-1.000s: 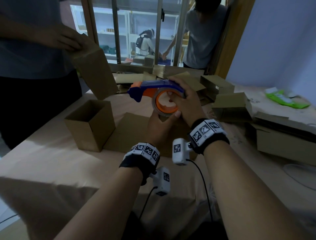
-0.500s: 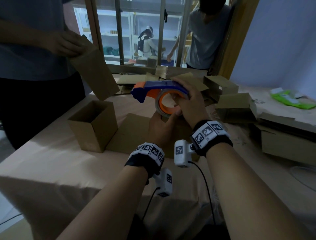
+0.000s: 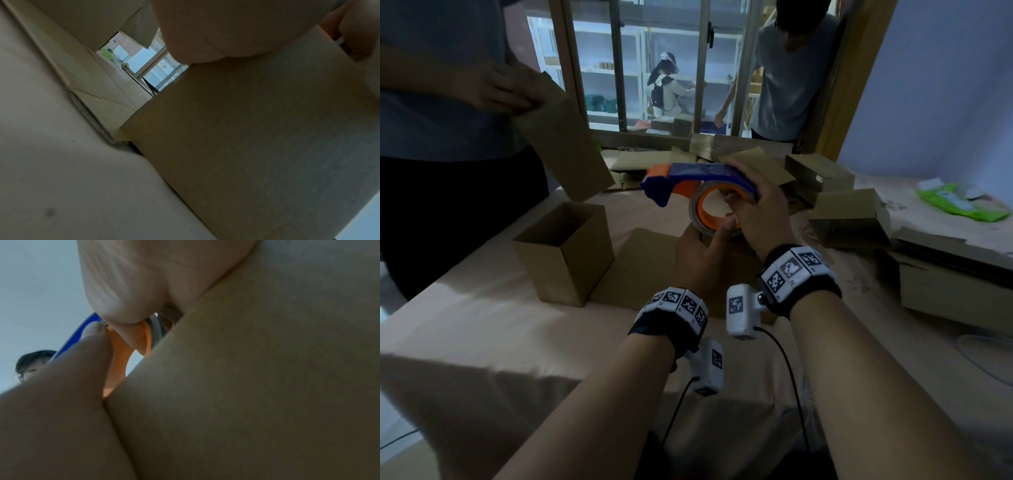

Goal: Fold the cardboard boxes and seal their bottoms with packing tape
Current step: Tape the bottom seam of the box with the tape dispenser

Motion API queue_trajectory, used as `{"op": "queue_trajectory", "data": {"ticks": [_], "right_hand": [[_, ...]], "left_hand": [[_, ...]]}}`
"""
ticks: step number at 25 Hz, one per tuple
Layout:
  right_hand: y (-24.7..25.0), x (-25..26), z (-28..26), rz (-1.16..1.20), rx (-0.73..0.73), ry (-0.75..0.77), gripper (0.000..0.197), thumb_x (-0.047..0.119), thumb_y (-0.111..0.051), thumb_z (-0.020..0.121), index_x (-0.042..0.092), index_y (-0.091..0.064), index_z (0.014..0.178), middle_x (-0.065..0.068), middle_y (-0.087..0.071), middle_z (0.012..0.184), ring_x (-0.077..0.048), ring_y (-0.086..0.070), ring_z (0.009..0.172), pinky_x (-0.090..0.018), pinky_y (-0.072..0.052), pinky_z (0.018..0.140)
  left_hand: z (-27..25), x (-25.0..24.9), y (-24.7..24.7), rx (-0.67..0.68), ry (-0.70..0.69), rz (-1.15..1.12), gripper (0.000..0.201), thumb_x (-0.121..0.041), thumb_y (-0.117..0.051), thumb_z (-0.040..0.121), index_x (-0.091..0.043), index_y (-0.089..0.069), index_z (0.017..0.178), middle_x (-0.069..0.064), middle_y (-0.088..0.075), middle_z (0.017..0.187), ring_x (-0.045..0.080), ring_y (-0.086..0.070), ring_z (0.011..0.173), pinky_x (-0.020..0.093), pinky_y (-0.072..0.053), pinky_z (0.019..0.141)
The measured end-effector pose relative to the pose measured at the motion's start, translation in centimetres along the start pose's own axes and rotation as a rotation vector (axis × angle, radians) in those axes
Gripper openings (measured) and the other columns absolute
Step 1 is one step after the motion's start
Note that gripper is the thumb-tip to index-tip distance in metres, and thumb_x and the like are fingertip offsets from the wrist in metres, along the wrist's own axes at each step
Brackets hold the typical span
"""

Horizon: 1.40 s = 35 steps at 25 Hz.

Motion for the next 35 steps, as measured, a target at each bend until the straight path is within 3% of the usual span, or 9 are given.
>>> {"op": "queue_trajectory", "data": {"ticks": [7,13,17,21,23,25,30,32,35], "right_hand": [[0.2,-0.2,-0.2,0.018,0.000,-0.009,0.056,0.000,-0.056,0.088,0.029,-0.055,0.136,0.006,-0.059,0.125,-0.007,-0.060,0.106,-0.031,-0.053,0.095],[0.6,-0.3,0.0,0.061,-0.033,-0.023,0.057,-0.006,-0.056,0.085,0.028,-0.059,0.130,0.001,-0.060,0.125,-0.009,-0.061,0.104,-0.020,-0.054,0.082],[0.7,-0.8,0.1,0.128,-0.088,-0.057,0.055,-0.005,-0.058,0.084,0.026,-0.062,0.130,0.001,-0.064,0.120,-0.015,-0.064,0.099,-0.033,-0.058,0.085],[0.8,-0.6,-0.3,0.116,-0.131,-0.060,0.052,-0.002,-0.056,0.085,0.027,-0.064,0.127,0.004,-0.065,0.118,-0.011,-0.063,0.105,-0.037,-0.055,0.093],[1.6,-0.7,-0.6,0.180,-0.242,-0.104,0.050,-0.005,-0.053,0.083,0.022,-0.068,0.121,0.003,-0.067,0.116,-0.011,-0.063,0.105,-0.036,-0.054,0.095],[2.3,-0.8,-0.8,0.264,-0.339,-0.168,0.049,-0.008,-0.051,0.079,0.020,-0.072,0.114,0.004,-0.069,0.111,-0.011,-0.064,0.103,-0.036,-0.054,0.095],[2.4,-0.8,-1.3,0.263,-0.421,-0.217,0.051,-0.005,-0.048,0.076,0.023,-0.074,0.110,0.005,-0.068,0.111,-0.010,-0.064,0.104,-0.035,-0.055,0.094],[2.7,-0.8,-1.6,0.219,-0.500,-0.242,0.052,0.000,-0.048,0.073,0.028,-0.074,0.108,0.007,-0.065,0.116,-0.010,-0.060,0.108,-0.035,-0.053,0.098],[2.9,-0.4,-2.0,0.120,-0.560,-0.209,0.052,0.001,-0.047,0.074,0.028,-0.073,0.109,0.006,-0.061,0.121,-0.011,-0.057,0.113,-0.034,-0.051,0.100]], "left_hand": [[-0.4,-0.8,0.1,0.014,0.030,0.061,0.049,-0.070,-0.048,0.082,-0.031,-0.062,0.109,-0.023,-0.066,0.096,-0.015,-0.060,0.088,0.000,-0.041,0.069],[-0.4,-1.0,0.2,0.024,0.031,0.077,0.051,-0.064,-0.052,0.087,-0.024,-0.063,0.117,-0.017,-0.068,0.103,-0.011,-0.060,0.093,0.004,-0.041,0.073],[-0.4,-0.8,0.2,0.021,0.020,0.070,0.046,-0.055,-0.055,0.093,-0.022,-0.062,0.125,-0.011,-0.070,0.113,-0.005,-0.063,0.100,0.006,-0.044,0.079],[-0.4,-0.3,0.2,0.015,0.051,0.071,0.057,-0.065,-0.055,0.089,-0.025,-0.060,0.128,-0.008,-0.070,0.118,0.002,-0.064,0.107,0.025,-0.051,0.092],[-0.4,-0.3,0.1,0.035,0.091,0.107,0.076,-0.073,-0.053,0.084,-0.023,-0.051,0.140,0.002,-0.061,0.136,0.014,-0.057,0.124,0.033,-0.045,0.104],[-0.6,-1.0,0.2,0.052,0.139,0.133,0.077,-0.062,-0.055,0.089,-0.015,-0.041,0.148,0.008,-0.049,0.148,0.017,-0.048,0.131,0.026,-0.037,0.101],[-0.9,-1.5,0.2,0.064,0.138,0.109,0.050,-0.043,-0.058,0.096,-0.013,-0.052,0.136,-0.021,-0.052,0.102,-0.022,-0.046,0.078,-0.002,-0.033,0.066],[-0.8,-1.5,0.3,0.050,0.150,0.103,0.038,-0.045,-0.058,0.095,-0.022,-0.054,0.125,-0.030,-0.049,0.092,-0.015,-0.053,0.084,0.005,-0.037,0.067],[-0.9,-1.6,0.4,0.036,0.137,0.097,0.027,-0.049,-0.058,0.094,-0.032,-0.052,0.115,-0.025,-0.057,0.092,-0.014,-0.053,0.083,0.014,-0.043,0.073]]}}
Point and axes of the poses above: each hand's wrist, its own z-axis towards the middle knuckle, its own y-axis out of the back of the hand, x = y × z, the point moved 4 cm from there along z, towards the middle knuckle
